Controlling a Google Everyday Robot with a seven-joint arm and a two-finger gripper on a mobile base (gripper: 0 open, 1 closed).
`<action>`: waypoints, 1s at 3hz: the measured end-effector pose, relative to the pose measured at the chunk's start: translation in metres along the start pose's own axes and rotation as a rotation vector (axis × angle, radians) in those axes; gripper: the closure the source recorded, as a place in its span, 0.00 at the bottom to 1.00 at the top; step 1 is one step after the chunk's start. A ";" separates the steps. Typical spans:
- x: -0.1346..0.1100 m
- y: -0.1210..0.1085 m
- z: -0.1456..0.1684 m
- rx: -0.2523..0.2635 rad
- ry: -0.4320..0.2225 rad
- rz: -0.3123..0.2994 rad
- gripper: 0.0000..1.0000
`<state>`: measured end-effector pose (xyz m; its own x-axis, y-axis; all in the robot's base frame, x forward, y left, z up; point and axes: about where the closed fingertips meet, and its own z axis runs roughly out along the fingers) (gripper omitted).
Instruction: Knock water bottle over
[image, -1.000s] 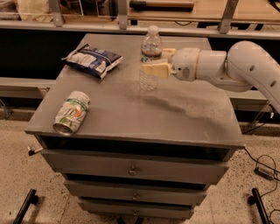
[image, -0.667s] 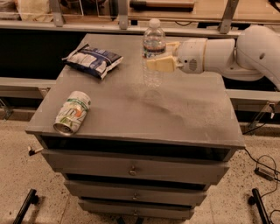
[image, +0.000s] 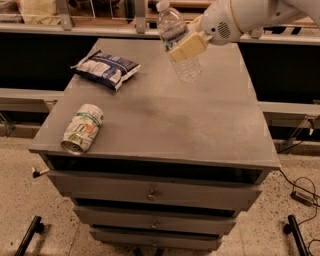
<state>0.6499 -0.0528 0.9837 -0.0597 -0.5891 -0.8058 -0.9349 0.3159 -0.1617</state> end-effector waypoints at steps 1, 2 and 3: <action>0.023 -0.007 0.019 -0.041 0.263 -0.047 1.00; 0.067 0.016 0.026 -0.143 0.534 -0.056 1.00; 0.100 0.043 0.025 -0.232 0.713 -0.044 0.89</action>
Offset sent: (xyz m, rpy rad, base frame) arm -0.0648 -0.0504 -0.1183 -0.8697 0.4877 0.1690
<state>0.6128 -0.0794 0.8820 -0.1586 -0.9615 -0.2243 -0.9868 0.1622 0.0026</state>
